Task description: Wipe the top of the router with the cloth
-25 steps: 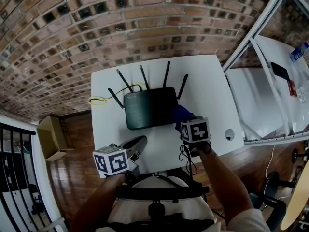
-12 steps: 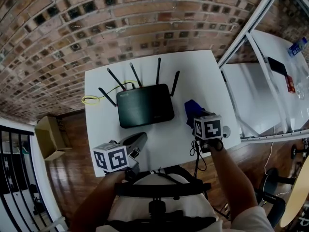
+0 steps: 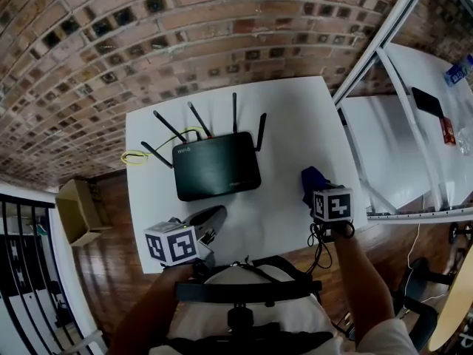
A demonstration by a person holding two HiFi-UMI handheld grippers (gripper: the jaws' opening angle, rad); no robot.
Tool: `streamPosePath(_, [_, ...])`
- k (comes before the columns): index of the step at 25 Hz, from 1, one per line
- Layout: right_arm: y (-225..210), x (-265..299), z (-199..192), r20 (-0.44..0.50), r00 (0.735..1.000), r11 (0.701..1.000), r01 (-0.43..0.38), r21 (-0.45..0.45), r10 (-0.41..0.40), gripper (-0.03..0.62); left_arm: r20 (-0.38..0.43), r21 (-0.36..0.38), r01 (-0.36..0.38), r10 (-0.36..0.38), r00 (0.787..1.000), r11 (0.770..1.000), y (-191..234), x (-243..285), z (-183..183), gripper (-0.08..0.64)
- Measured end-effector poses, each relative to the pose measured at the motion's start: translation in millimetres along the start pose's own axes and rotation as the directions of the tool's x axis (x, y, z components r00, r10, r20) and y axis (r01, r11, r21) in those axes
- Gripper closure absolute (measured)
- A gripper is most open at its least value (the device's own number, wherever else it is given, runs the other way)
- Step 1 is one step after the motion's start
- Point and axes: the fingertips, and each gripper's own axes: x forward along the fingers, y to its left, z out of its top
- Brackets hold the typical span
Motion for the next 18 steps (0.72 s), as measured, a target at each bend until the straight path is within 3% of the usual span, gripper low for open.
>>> streamPosePath(18, [-15, 22, -14, -0.066, 0.995, 0.997, -0.078, 0.01, 0.078, 0.428, -0.015, -0.007, -0.029, 0.029, 0.999, 1.0, -12, 36, 4, 0.537])
